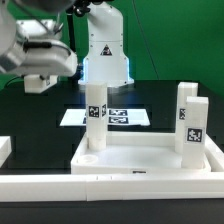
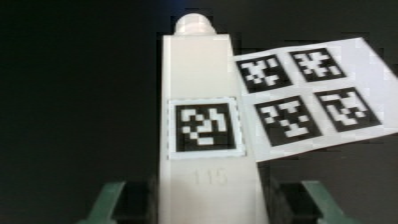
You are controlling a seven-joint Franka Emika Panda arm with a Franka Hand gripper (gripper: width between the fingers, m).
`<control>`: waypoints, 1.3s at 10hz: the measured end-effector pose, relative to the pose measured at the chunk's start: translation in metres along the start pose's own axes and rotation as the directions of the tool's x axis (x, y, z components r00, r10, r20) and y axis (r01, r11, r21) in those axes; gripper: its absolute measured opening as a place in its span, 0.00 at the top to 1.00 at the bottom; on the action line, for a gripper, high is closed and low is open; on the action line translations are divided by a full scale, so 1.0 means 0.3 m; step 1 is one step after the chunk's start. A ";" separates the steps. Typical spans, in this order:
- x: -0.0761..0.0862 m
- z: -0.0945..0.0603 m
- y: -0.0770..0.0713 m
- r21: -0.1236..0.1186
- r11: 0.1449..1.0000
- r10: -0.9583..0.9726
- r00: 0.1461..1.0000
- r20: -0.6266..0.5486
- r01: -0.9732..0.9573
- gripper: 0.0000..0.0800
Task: Assemble desk
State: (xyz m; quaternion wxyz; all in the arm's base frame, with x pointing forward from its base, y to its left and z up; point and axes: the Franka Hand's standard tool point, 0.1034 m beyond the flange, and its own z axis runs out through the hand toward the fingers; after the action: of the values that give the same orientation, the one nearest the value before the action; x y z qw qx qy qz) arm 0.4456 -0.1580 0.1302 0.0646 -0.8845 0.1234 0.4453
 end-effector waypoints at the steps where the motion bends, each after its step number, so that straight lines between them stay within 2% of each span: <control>1: -0.012 -0.053 -0.035 -0.012 1.000 -0.022 0.996 -0.091 0.021 0.64; 2: -0.002 -0.054 -0.033 -0.015 0.999 -0.035 0.984 -0.174 0.033 0.64; 3: -0.003 -0.044 -0.028 -0.010 0.999 -0.036 0.977 -0.210 0.035 0.64; 4: 0.018 -0.065 -0.029 -0.025 0.999 -0.046 0.958 -0.284 0.041 0.64; 5: 0.057 -0.086 -0.034 -0.066 0.997 -0.066 0.938 -0.340 0.046 0.64; 6: 0.093 -0.158 -0.061 -0.109 0.991 -0.119 0.894 -0.432 0.079 0.64; 7: 0.101 -0.262 -0.095 -0.163 0.978 -0.196 0.817 -0.542 0.126 0.64; 8: 0.083 -0.329 -0.106 -0.192 0.969 -0.243 0.757 -0.607 0.157 0.64; 9: 0.069 -0.377 -0.114 -0.190 0.969 -0.244 0.717 -0.653 0.157 0.64; 10: 0.061 -0.422 -0.124 -0.201 0.968 -0.251 0.637 -0.729 0.151 0.64; 12: 0.073 -0.400 -0.098 -0.203 0.971 -0.239 0.540 -0.807 0.126 0.64; 13: 0.077 -0.410 -0.092 -0.210 0.971 -0.239 0.506 -0.829 0.115 0.64</control>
Offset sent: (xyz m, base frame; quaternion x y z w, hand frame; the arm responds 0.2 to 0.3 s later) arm 0.0000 0.0000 0.0000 0.0000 0.1938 0.0000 0.9810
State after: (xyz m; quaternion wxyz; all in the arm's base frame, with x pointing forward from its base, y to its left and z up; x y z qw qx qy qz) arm 0.5614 -0.1629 0.1852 -0.0149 -0.9987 0.0192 -0.0438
